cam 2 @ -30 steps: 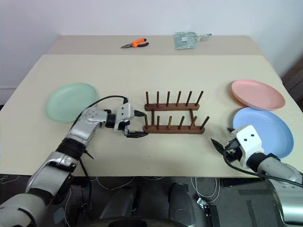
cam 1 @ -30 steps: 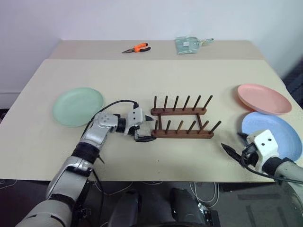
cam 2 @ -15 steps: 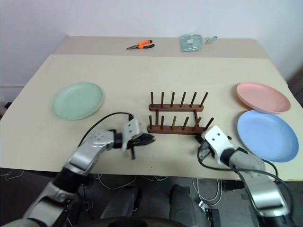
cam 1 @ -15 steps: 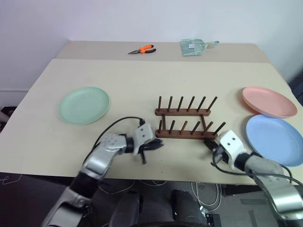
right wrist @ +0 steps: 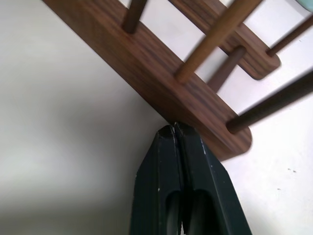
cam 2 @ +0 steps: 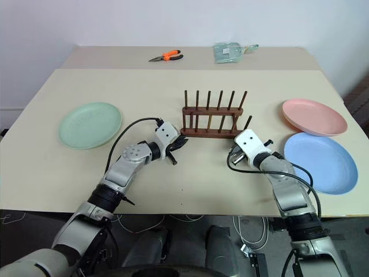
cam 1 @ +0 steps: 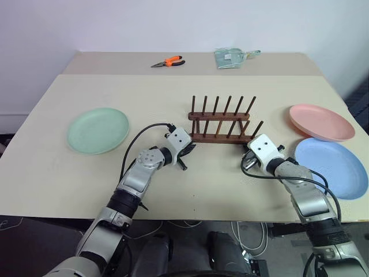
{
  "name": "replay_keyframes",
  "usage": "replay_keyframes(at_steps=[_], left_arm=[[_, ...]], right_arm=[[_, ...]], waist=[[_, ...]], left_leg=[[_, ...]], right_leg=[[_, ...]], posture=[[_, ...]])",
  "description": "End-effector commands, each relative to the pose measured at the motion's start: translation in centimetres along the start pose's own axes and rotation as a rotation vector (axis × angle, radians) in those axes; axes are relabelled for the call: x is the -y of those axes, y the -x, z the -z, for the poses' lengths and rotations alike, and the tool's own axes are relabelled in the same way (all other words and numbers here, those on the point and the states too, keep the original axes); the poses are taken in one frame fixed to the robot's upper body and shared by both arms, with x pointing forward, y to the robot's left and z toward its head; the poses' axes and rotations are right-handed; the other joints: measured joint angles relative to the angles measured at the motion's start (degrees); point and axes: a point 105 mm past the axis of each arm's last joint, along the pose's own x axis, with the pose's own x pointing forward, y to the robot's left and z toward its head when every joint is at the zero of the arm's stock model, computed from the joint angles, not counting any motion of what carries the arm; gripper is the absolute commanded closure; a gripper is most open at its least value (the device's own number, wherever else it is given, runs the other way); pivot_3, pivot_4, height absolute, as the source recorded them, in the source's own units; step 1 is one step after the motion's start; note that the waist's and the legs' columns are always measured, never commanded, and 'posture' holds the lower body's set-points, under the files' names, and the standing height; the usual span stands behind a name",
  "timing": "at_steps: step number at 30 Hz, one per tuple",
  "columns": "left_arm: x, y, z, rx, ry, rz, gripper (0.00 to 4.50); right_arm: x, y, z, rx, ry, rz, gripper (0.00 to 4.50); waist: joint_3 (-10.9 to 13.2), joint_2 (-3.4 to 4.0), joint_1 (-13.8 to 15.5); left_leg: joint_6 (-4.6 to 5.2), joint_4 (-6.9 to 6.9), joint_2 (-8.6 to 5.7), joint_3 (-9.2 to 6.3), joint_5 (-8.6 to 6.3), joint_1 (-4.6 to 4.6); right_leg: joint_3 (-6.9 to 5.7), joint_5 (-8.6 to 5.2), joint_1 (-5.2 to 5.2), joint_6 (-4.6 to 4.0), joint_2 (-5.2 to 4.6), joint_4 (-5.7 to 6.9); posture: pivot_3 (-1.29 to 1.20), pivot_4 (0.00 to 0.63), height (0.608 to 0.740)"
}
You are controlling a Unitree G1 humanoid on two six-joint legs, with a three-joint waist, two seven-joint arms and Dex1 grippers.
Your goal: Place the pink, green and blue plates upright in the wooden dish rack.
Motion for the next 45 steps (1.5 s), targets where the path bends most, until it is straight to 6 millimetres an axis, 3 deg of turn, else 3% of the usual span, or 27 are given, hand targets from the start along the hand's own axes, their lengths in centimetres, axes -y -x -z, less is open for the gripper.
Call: replay_keyframes(at_steps=[1, 3, 7, 12, 20, 23, 29, 30, 31, 35, 38, 41, 43, 45], left_arm=[[-0.6, 0.5, 1.5, -0.044, 0.007, -0.030, 4.02], [-0.4, 0.8, 0.9, -0.016, 0.003, -0.006, 4.02], [1.3, 2.1, -1.1, 0.086, 0.011, 0.117, 4.02], [4.4, 3.4, -3.2, 0.171, 0.017, 0.303, 4.02], [5.5, 3.6, -4.8, 0.216, 0.043, 0.343, 4.02], [5.6, 3.8, -4.6, 0.210, 0.041, 0.340, 4.02], [5.4, 4.5, -4.0, 0.188, 0.040, 0.324, 4.02], [5.3, 4.5, -3.9, 0.186, 0.038, 0.323, 4.02], [5.3, 4.5, -3.9, 0.184, 0.038, 0.323, 4.02], [4.9, 4.5, -3.8, 0.181, 0.039, 0.304, 4.02], [4.2, 4.6, -3.8, 0.183, 0.040, 0.277, 4.02], [3.4, 4.8, -3.9, 0.185, 0.046, 0.256, 4.02], [2.9, 5.0, -4.0, 0.188, 0.048, 0.250, 4.02], [2.7, 5.2, -4.1, 0.193, 0.049, 0.252, 4.02]], right_arm=[[1.4, 1.8, -0.7, 0.031, 0.046, -0.008, 3.21], [2.4, 3.4, -1.4, 0.041, 0.127, -0.010, 2.18], [7.5, 6.8, -3.0, 0.014, 0.288, 0.109, 0.18], [12.8, 8.2, -0.9, -0.178, 0.533, 0.228, 0.18], [16.4, 6.6, 3.6, -0.353, 0.604, 0.255, 0.18], [16.7, 6.0, 4.4, -0.362, 0.610, 0.237, 1.05], [16.5, 5.6, 3.7, -0.318, 0.599, 0.210, 4.11], [16.5, 5.7, 3.5, -0.309, 0.604, 0.208, 4.46], [16.5, 5.7, 3.3, -0.299, 0.611, 0.208, 4.46], [16.4, 6.3, 0.8, -0.213, 0.668, 0.228, 4.46], [15.6, 6.5, -3.0, -0.050, 0.619, 0.243, 4.46], [13.1, 7.0, -10.4, 0.331, 0.242, 0.194, 4.46], [10.1, 8.5, -15.5, 0.594, -0.072, -0.009, 4.46], [8.0, 10.1, -18.1, 0.727, -0.246, -0.198, 4.46]], waist=[[0.0, 0.00, 0.1], [0.0, 0.00, 0.0], [0.1, 0.12, -0.5], [0.1, 0.05, -0.3], [0.2, 0.13, -0.5], [0.2, 0.13, -0.5], [0.2, 0.14, -1.2], [0.2, 0.18, -1.3], [0.2, 0.17, -1.3], [0.2, 0.20, -1.3], [0.2, 0.24, -1.4], [0.2, 0.21, -1.7], [0.2, 0.24, -1.8], [0.3, 0.24, -1.3]], left_leg=[[0.00, 0.00, 0.00, 0.00, 0.00, 0.00], [0.00, 0.00, -0.03, -0.01, 0.00, -0.05], [0.00, -0.06, -0.02, 0.06, 0.00, -0.12], [0.00, -0.07, 0.00, 0.12, 0.00, -0.15], [0.00, -0.06, 0.00, 0.24, 0.00, -0.17], [0.00, -0.09, 0.00, 0.24, 0.00, -0.14], [0.00, -0.14, -0.01, 0.23, 0.00, -0.15], [0.00, -0.13, -0.01, 0.23, 0.00, -0.15], [0.00, -0.12, -0.01, 0.23, 0.00, -0.15], [0.00, -0.14, -0.01, 0.22, 0.00, -0.13], [0.00, -0.13, -0.01, 0.22, 0.00, -0.14], [0.00, -0.15, 0.03, 0.22, 0.00, -0.11], [0.00, -0.16, 0.11, 0.15, 0.00, -0.09], [0.00, -0.13, 0.11, 0.01, 0.00, -0.14]], right_leg=[[0.00, -0.01, 0.00, 0.01, 0.00, 0.00], [0.01, -0.02, -0.02, 0.03, -0.02, 0.01], [0.06, -0.05, -0.19, 0.07, -0.02, 0.04], [0.07, -0.09, -0.22, 0.03, -0.03, 0.02], [0.14, -0.10, -0.23, -0.24, -0.06, -0.01], [0.14, -0.10, -0.23, -0.24, -0.06, 0.00], [0.16, -0.01, -0.23, -0.08, -0.06, -0.02], [0.16, -0.01, -0.23, -0.08, -0.05, -0.02], [0.17, -0.01, -0.23, -0.08, -0.06, -0.01], [0.18, -0.02, -0.22, -0.07, -0.04, -0.01], [0.19, -0.01, -0.24, -0.05, -0.04, 0.00], [0.19, -0.01, -0.24, -0.04, -0.01, 0.01], [0.19, 0.00, -0.24, -0.05, 0.06, 0.05], [0.16, 0.00, -0.24, -0.07, 0.07, 0.07]], posture=[[0.00, 0.150, 0.740], [0.00, 0.150, 0.740], [0.00, 0.150, 0.740], [0.00, 0.150, 0.740], [0.00, 0.150, 0.740], [0.00, 0.150, 0.740], [0.00, 0.150, 0.740], [0.00, 0.150, 0.740], [0.00, 0.150, 0.740], [0.00, 0.150, 0.740], [0.00, 0.150, 0.740], [0.00, 0.150, 0.740], [0.00, 0.150, 0.740], [0.00, 0.150, 0.740]])
